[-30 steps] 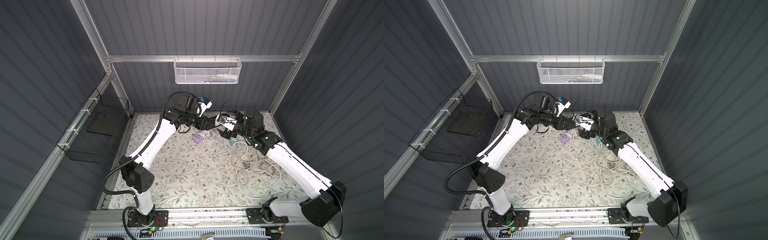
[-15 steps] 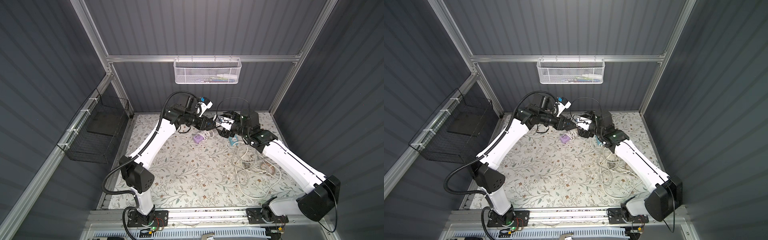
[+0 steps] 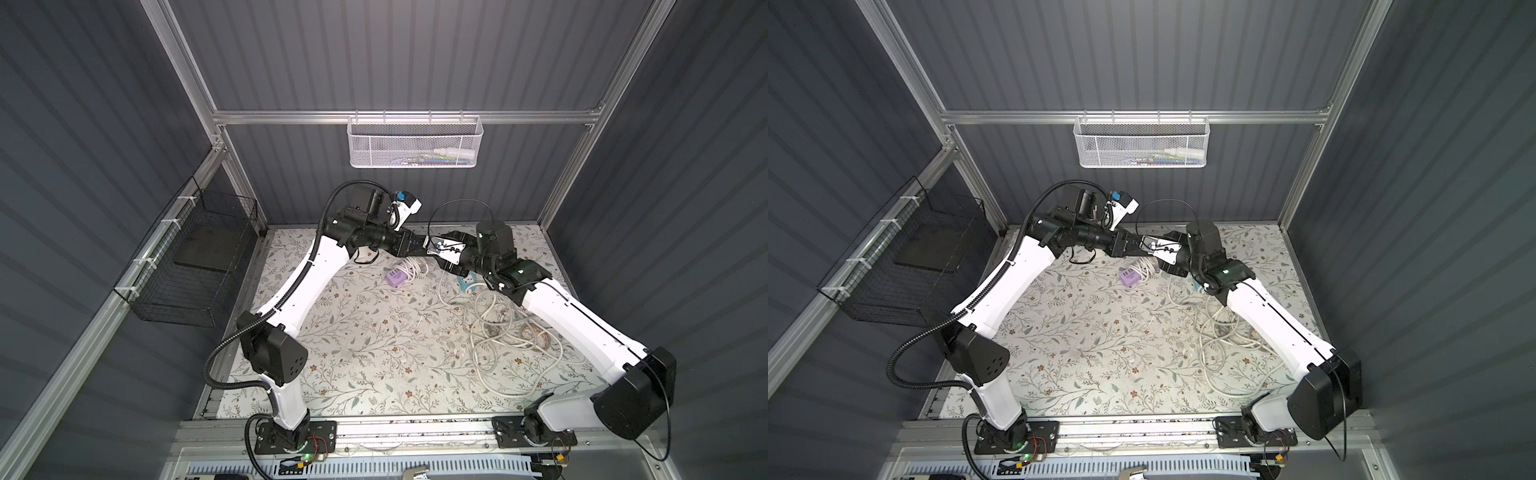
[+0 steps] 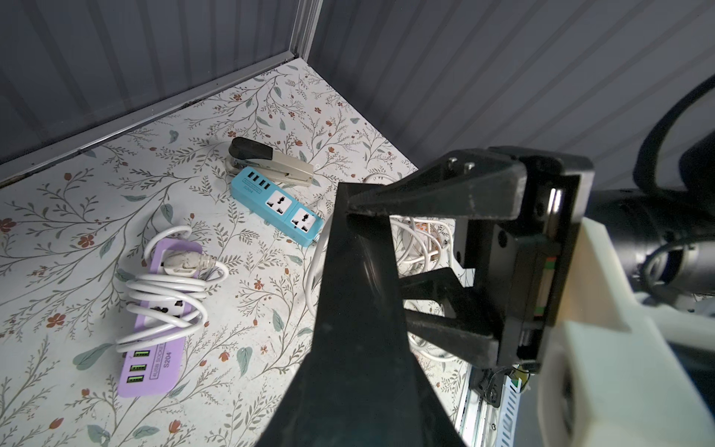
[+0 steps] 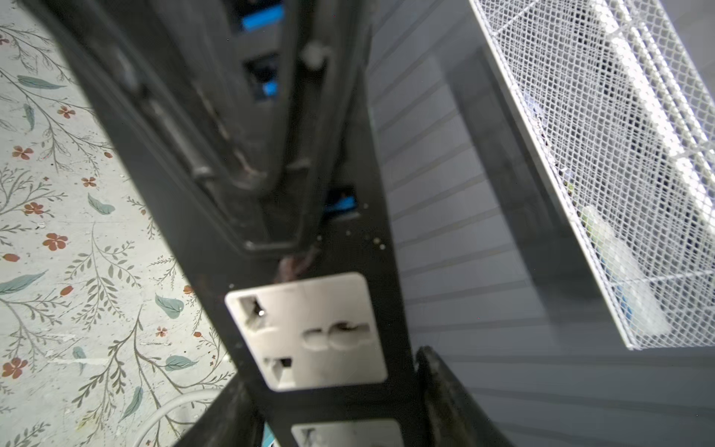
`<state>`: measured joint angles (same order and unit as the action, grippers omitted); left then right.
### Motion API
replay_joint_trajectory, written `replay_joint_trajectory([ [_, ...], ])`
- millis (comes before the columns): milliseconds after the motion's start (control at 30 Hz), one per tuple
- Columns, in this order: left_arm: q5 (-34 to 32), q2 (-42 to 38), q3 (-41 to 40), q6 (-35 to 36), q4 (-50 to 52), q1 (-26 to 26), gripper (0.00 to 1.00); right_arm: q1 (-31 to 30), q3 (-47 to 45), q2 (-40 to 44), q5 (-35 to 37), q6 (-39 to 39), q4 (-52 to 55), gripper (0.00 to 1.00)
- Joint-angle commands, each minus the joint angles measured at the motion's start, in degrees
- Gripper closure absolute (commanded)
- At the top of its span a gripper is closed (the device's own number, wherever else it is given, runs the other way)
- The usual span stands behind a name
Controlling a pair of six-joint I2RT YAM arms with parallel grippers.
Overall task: Unwrap the cord wrapped around the power strip
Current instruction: Place the power strip at the center of the board.
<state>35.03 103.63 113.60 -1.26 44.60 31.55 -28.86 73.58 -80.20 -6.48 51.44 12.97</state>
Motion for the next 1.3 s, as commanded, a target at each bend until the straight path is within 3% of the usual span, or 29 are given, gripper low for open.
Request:
replay_joint_trajectory([
  [0,2.87,-1.07,1.36,-0.51,-1.44,0.11,1.00,0.90,-0.43,1.50,0.86,-7.53,-5.32,0.55],
  [267,2.42,-1.42,0.80,-1.24,-2.68,-0.56,1.00,0.92,-0.45,1.63,1.45,-9.26,-4.89,0.97],
  [367,1.51,-1.90,0.25,-2.29,-3.87,-1.28,0.96,1.00,-0.80,1.69,1.49,-9.89,-4.41,1.00],
  [433,0.97,-2.68,-0.83,-3.36,-5.74,-1.98,0.74,0.88,-0.80,1.93,1.06,-10.41,-3.71,1.00],
  [533,0.39,-4.47,-2.98,-5.45,-9.62,-3.43,0.11,0.91,-1.14,2.29,0.53,-11.43,-2.98,1.00],
  [567,0.34,-5.02,-3.73,-5.96,-10.91,-3.81,0.01,0.76,-1.39,2.44,0.59,-11.67,-2.76,1.00],
  [867,-7.21,-13.44,-14.60,-10.71,-25.06,-7.56,0.00,2.27,-3.07,3.01,3.00,-19.34,-0.89,1.00],
  [1033,-15.62,-17.56,-21.26,-7.50,-29.52,-7.56,0.00,9.89,-1.40,3.04,0.85,-33.88,0.23,1.00],
  [1133,-20.21,-18.15,-22.85,-4.96,-29.33,-7.58,0.00,14.39,1.39,2.04,3.43,-40.22,3.12,1.00],
  [1267,-21.50,-18.12,-23.71,-4.28,-29.53,-7.54,0.00,21.48,4.84,0.17,9.10,-46.58,7.06,1.00],
])
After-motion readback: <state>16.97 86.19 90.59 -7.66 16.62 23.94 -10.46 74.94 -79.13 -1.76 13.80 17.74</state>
